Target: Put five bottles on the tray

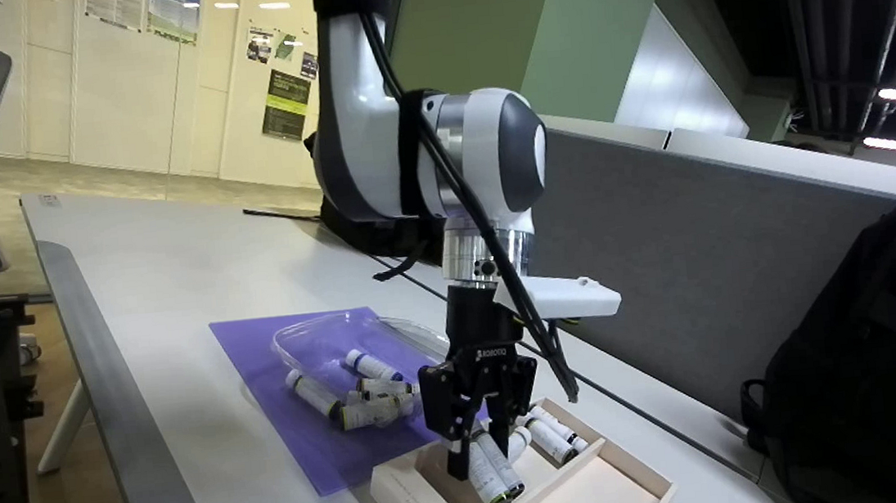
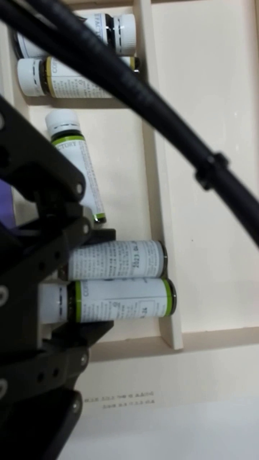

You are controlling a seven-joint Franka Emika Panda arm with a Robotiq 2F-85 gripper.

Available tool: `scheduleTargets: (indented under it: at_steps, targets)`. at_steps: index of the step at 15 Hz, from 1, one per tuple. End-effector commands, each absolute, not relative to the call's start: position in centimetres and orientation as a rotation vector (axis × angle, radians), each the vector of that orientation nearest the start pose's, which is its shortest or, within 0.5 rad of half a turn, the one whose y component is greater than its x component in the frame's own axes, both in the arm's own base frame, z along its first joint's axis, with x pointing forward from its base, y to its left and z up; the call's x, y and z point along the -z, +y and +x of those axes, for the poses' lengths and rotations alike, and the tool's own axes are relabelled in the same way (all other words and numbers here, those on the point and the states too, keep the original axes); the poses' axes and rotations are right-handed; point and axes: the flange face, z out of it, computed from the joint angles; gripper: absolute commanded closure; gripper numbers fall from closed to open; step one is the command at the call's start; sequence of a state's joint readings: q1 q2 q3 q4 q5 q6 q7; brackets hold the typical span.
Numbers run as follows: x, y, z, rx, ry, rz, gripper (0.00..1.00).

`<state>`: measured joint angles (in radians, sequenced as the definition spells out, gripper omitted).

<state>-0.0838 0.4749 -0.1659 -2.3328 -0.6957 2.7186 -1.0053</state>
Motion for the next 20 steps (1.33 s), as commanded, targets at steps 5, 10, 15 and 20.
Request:
scheduleTargets:
  at_steps: [5, 10, 15, 20]
  targets:
    - [-13.2, -10.2, 47.5, -0.468, -2.171, -2.538, 0.18]
    - [-16.0, -10.8, 49.0, -0.424, -2.103, -2.653, 0.0]
    - [-17.4, -13.3, 51.0, -0.365, -1.716, -2.851, 0.0]
    - [-16.8, -13.8, 53.0, -0.355, -1.303, -2.963, 0.0]
